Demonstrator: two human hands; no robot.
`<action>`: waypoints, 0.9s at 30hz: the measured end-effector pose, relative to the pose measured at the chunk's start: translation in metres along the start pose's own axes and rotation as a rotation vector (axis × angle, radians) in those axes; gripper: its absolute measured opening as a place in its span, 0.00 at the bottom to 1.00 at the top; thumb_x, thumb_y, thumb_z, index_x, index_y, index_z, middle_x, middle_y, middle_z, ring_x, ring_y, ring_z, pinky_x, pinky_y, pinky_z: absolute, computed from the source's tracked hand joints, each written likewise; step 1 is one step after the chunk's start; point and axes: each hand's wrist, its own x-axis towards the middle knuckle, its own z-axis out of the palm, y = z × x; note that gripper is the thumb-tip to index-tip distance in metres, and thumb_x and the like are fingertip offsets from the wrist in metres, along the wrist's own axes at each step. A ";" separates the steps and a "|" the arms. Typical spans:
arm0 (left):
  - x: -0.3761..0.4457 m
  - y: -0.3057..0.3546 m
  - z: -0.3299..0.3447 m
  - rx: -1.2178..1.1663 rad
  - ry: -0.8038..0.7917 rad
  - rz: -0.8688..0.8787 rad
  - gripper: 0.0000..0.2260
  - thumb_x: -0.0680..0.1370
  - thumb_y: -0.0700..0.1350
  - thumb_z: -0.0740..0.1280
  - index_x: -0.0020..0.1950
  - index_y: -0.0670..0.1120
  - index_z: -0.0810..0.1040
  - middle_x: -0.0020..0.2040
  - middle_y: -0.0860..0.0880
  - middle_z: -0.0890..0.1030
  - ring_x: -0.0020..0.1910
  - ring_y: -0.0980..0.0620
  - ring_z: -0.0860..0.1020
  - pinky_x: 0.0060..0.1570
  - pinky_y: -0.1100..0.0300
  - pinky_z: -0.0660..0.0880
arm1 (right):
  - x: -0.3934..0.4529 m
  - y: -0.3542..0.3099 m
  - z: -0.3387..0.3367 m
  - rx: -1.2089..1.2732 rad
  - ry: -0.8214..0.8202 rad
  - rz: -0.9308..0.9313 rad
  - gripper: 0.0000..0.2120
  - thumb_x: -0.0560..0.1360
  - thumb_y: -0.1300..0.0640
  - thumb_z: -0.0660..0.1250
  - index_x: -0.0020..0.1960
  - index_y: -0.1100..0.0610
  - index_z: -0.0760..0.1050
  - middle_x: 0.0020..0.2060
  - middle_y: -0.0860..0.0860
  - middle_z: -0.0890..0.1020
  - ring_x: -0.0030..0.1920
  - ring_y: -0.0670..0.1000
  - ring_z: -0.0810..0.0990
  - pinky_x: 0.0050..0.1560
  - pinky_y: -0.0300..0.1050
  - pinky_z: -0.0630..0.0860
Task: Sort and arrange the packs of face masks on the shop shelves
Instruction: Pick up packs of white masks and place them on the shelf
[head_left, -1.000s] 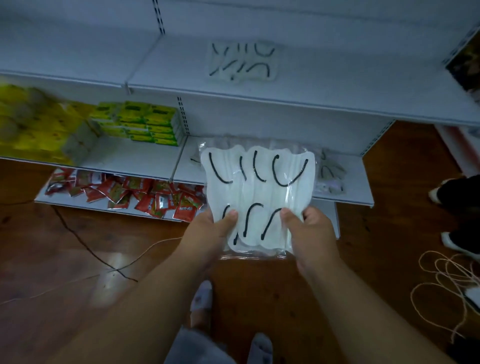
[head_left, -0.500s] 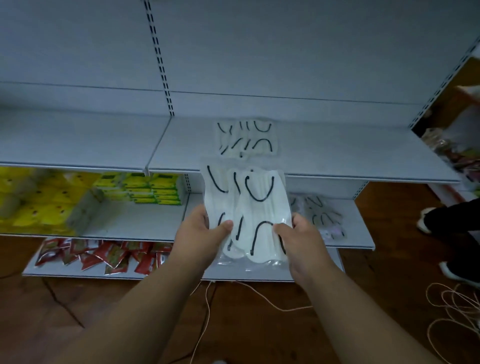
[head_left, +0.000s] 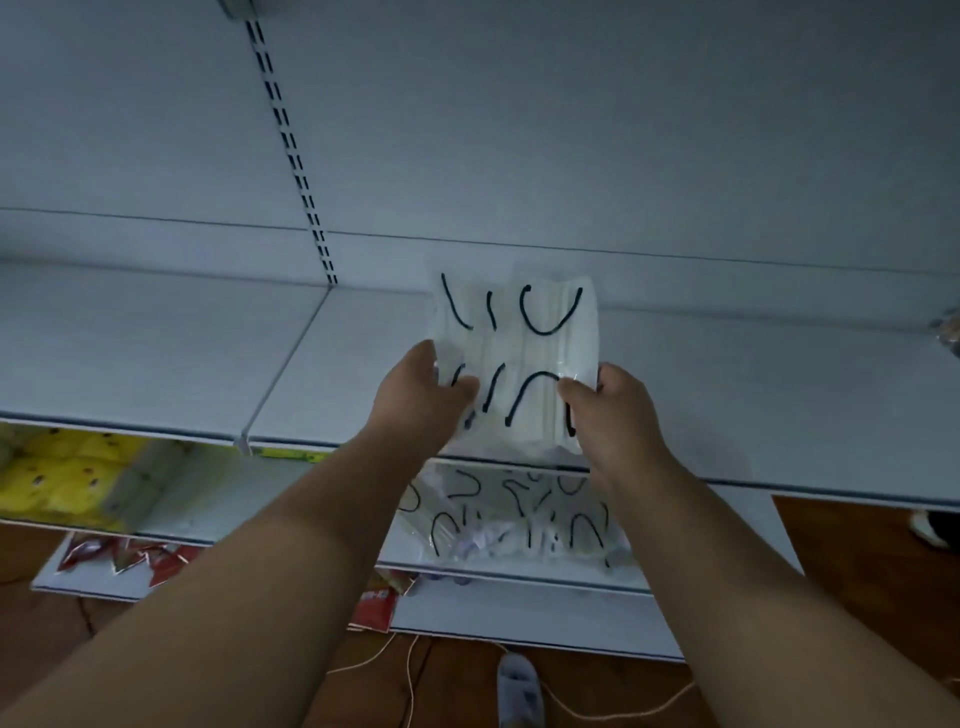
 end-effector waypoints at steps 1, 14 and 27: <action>0.015 0.002 0.004 0.026 -0.005 -0.010 0.09 0.78 0.48 0.69 0.53 0.44 0.75 0.44 0.49 0.79 0.43 0.49 0.78 0.40 0.60 0.74 | 0.016 -0.001 0.002 -0.037 -0.006 -0.004 0.10 0.77 0.57 0.66 0.40 0.60 0.73 0.33 0.53 0.76 0.33 0.51 0.74 0.33 0.41 0.68; 0.050 -0.012 0.021 0.680 0.164 -0.022 0.33 0.71 0.57 0.75 0.70 0.47 0.66 0.64 0.43 0.71 0.63 0.41 0.71 0.60 0.48 0.72 | 0.057 0.014 0.018 -0.962 0.065 -0.397 0.13 0.75 0.53 0.69 0.52 0.59 0.71 0.50 0.57 0.75 0.49 0.58 0.75 0.45 0.48 0.70; -0.071 -0.056 -0.007 0.502 0.169 0.456 0.09 0.75 0.43 0.70 0.55 0.44 0.80 0.52 0.43 0.79 0.51 0.40 0.78 0.48 0.49 0.75 | -0.066 0.005 0.040 -0.679 0.103 -0.681 0.05 0.73 0.58 0.68 0.45 0.58 0.73 0.42 0.54 0.76 0.41 0.56 0.75 0.40 0.49 0.72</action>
